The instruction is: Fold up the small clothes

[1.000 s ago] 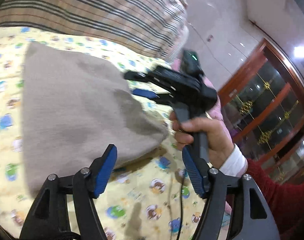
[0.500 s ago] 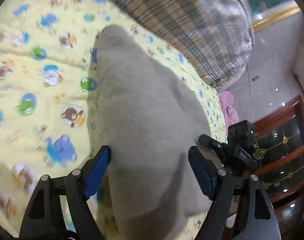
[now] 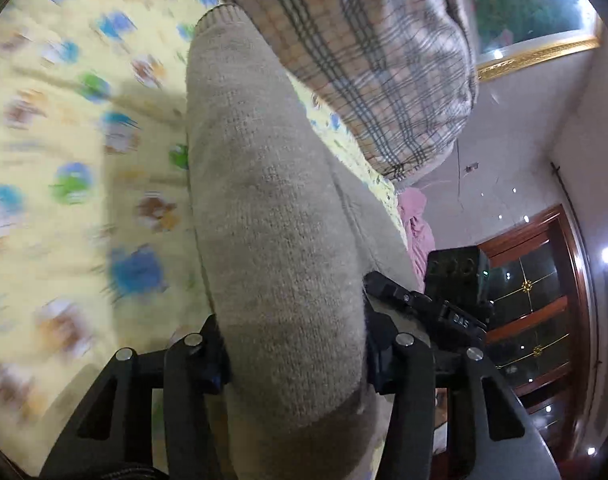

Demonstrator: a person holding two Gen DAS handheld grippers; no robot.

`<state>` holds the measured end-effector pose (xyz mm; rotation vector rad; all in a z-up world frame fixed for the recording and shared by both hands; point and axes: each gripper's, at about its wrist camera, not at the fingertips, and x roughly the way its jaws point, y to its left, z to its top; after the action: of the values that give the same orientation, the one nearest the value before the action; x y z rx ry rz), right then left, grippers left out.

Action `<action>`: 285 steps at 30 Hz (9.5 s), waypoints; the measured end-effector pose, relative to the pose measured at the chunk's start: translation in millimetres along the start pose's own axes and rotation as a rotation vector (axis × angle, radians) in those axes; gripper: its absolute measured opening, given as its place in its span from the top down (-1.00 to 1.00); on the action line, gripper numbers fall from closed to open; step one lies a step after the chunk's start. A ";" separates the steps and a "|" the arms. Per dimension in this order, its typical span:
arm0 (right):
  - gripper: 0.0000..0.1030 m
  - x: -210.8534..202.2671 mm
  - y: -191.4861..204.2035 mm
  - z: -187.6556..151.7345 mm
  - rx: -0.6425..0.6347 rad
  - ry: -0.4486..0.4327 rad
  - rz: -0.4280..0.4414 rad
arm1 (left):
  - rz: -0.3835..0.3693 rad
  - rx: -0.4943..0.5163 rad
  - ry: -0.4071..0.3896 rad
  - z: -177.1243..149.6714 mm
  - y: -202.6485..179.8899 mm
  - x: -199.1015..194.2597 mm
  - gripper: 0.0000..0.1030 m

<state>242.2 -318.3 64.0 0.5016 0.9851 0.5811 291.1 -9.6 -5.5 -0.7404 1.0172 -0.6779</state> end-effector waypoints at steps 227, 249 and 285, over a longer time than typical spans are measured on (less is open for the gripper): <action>0.83 67.1 74.9 -55.4 -0.118 -0.010 -0.327 | 0.419 -0.071 -0.139 -58.2 51.6 -93.9 -0.46; 0.79 60.9 79.0 -131.3 -0.125 0.024 -0.331 | 0.506 -0.060 -0.137 -100.8 33.3 -100.5 -0.54; -0.70 -12.9 151.5 -260.7 -0.388 -0.066 -0.383 | 0.943 0.271 -0.195 -248.9 -43.2 -159.5 -0.62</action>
<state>-25.8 -180.5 46.7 -0.0160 0.8500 0.3929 -2.6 35.4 24.6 -0.0376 0.9375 0.0827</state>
